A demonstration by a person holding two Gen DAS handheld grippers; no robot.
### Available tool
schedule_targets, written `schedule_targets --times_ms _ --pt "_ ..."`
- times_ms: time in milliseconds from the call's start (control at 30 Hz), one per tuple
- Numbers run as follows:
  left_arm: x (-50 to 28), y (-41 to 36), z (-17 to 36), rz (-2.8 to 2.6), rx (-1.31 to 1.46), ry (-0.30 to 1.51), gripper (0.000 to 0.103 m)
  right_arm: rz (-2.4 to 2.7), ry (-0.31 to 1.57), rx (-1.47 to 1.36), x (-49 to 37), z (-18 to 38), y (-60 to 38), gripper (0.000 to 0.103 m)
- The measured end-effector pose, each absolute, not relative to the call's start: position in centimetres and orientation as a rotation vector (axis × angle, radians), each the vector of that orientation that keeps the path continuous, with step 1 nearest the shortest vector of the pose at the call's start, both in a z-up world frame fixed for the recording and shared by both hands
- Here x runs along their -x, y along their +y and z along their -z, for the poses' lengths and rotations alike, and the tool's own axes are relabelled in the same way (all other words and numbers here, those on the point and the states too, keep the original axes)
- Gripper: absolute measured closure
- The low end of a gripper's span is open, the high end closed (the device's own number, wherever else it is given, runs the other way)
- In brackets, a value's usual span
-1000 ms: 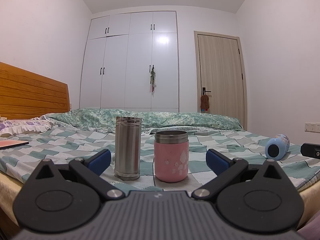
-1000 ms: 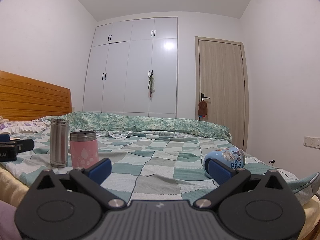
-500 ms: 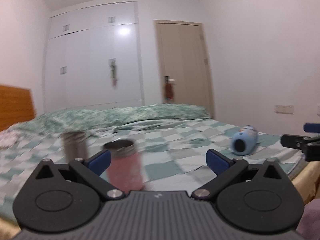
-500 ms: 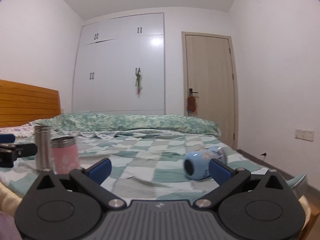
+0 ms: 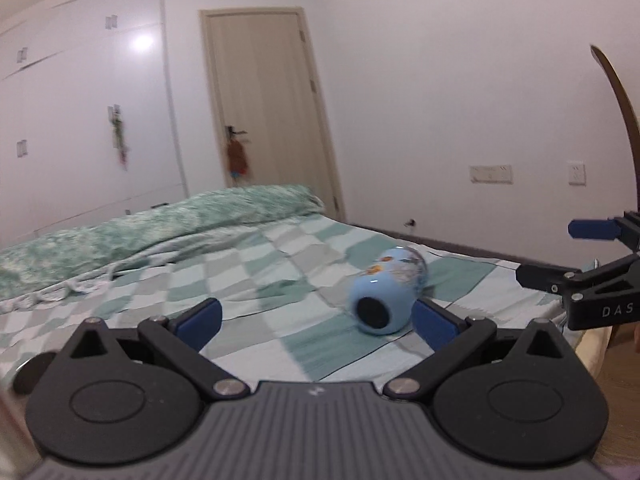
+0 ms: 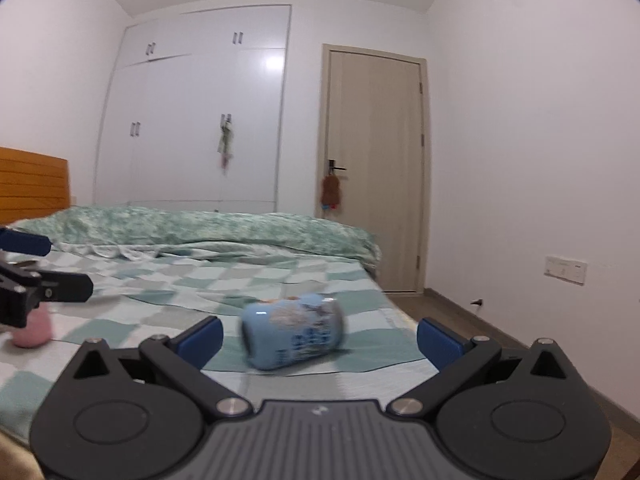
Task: Flip cup upright
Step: 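Move the left gripper to the lying blue sticker tumbler and close on it, then lift the blue tumbler with the left gripper and carry it across the bed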
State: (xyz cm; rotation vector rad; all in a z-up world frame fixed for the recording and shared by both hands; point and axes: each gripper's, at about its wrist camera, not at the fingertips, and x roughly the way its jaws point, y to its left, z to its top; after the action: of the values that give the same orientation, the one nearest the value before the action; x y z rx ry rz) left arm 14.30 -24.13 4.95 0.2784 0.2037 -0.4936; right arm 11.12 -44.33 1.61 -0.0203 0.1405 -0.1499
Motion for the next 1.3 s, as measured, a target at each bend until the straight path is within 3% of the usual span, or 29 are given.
schedule_targets --times_ms 667,1000,1300 --pt "-30.6 -39.7 -3.4 0.694 -0.594 0.467 0.000 0.190 0.236 0.018 -20.6 -1.6 -54.3 0.000" --pt "-37.5 -41.8 0.6 0.863 -0.711 0.704 0.000 0.186 0.314 0.042 -25.2 -1.1 -54.0 0.000" --pt "-41.4 -40.8 2.2 1.012 -0.741 0.744 0.000 0.281 0.365 0.081 -26.7 -0.4 -52.0 0.000"
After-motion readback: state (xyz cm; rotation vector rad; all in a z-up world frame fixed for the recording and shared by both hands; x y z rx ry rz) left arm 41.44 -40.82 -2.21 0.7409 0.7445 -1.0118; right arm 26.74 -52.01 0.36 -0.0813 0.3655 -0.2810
